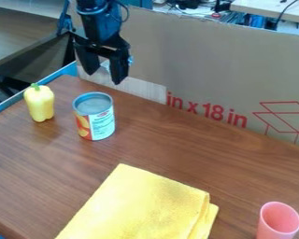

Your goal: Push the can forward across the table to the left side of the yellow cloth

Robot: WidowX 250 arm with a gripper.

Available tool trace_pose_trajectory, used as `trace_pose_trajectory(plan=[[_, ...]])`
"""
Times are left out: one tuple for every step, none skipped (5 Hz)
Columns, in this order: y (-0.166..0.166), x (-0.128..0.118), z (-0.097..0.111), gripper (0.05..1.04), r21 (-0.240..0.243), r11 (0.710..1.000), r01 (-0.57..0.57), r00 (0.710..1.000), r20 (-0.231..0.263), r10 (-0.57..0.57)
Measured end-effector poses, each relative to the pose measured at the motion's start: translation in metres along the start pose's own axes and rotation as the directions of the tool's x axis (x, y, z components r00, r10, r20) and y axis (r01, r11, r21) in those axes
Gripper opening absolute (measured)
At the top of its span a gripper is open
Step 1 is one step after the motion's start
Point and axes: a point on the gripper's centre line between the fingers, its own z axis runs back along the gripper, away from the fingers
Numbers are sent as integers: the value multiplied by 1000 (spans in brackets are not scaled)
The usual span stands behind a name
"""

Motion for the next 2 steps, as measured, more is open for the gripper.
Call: trace_pose_trajectory(plan=[[12,13,-11,1001,-17,1000,-15,1000,-12,15],[18,20,-28,1001,-10,1000,-28,998,-55,27]])
